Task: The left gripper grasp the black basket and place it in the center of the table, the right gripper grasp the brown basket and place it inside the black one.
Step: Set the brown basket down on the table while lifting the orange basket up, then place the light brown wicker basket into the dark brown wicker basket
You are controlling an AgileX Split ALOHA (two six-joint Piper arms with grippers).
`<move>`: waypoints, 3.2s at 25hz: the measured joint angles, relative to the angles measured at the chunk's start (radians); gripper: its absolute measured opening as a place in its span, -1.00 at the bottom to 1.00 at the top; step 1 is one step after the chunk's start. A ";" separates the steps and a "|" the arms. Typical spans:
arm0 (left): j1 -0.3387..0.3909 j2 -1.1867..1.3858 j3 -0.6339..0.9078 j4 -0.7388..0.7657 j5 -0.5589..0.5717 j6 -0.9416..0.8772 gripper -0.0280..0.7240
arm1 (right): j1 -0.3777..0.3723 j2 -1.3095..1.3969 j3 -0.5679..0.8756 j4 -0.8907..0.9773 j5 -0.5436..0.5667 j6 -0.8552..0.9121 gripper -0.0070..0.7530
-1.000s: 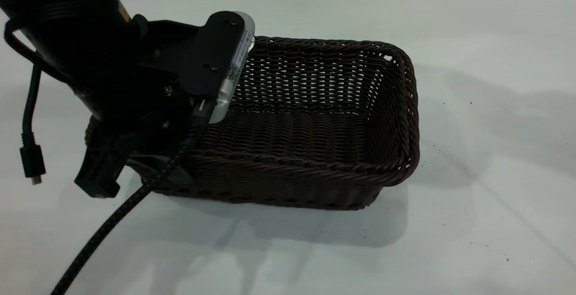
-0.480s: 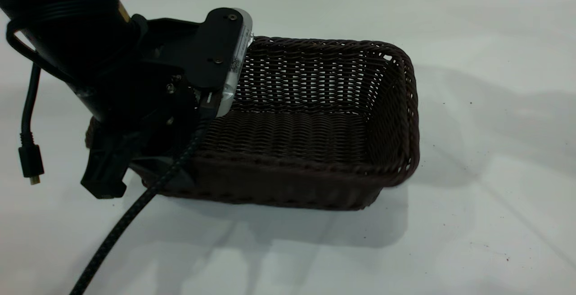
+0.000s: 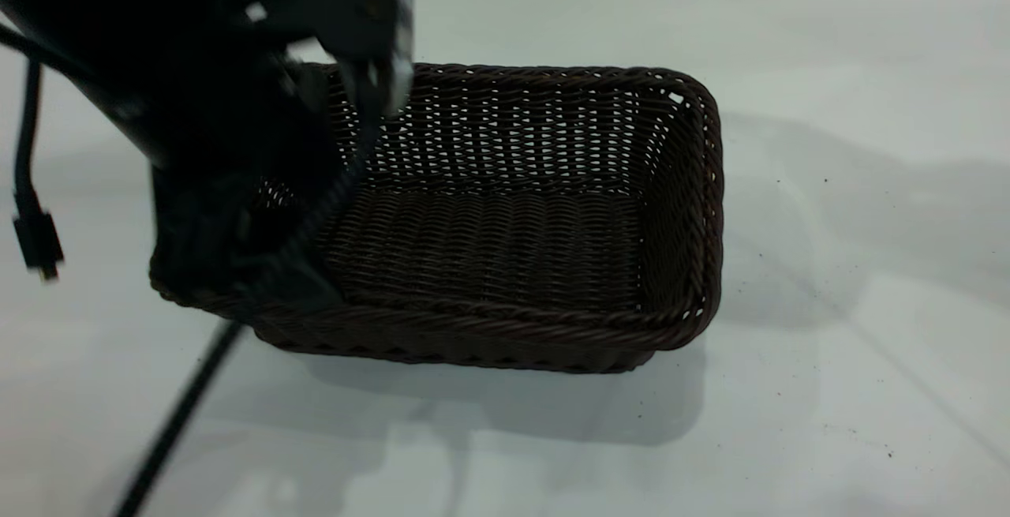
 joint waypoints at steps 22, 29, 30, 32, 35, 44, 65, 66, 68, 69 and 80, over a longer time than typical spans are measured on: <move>0.000 -0.746 -0.001 -0.224 -0.172 0.162 0.48 | 0.144 0.432 -0.406 -0.233 0.318 0.243 -0.71; 0.000 -0.739 -0.001 -0.222 -0.374 0.160 0.48 | 0.287 0.486 -0.404 -0.230 0.324 0.331 -0.71; 0.000 -0.739 -0.001 -0.222 -0.394 0.160 0.48 | 0.301 0.487 -0.404 -0.240 0.323 0.338 -0.71; 0.000 -0.737 -0.001 -0.222 -0.422 0.160 0.48 | 0.303 0.487 -0.404 -0.246 0.316 0.356 -0.71; 0.001 -0.730 -0.001 -0.222 -0.449 0.160 0.48 | 0.301 0.487 -0.404 -0.244 0.289 0.400 -0.71; 0.002 -0.675 -0.001 -0.224 -0.519 0.160 0.48 | 0.301 0.487 -0.344 -0.262 0.254 0.464 -0.71; 0.002 -0.633 -0.001 -0.225 -0.552 0.160 0.39 | 0.352 0.590 -0.297 -0.308 0.241 0.462 -0.71; 0.002 -0.633 -0.001 -0.225 -0.553 0.160 0.39 | 0.358 0.590 -0.297 -0.323 0.240 0.463 -0.71; 0.002 -0.633 -0.001 -0.225 -0.553 0.160 0.38 | 0.360 0.590 -0.297 -0.343 0.240 0.469 -0.71; 0.002 -0.633 -0.001 -0.225 -0.553 0.160 0.38 | 0.360 0.590 -0.297 -0.341 0.237 0.475 -0.71; 0.002 -0.633 -0.001 -0.225 -0.572 0.160 0.38 | 0.360 0.598 -0.296 -0.360 0.217 0.524 -0.71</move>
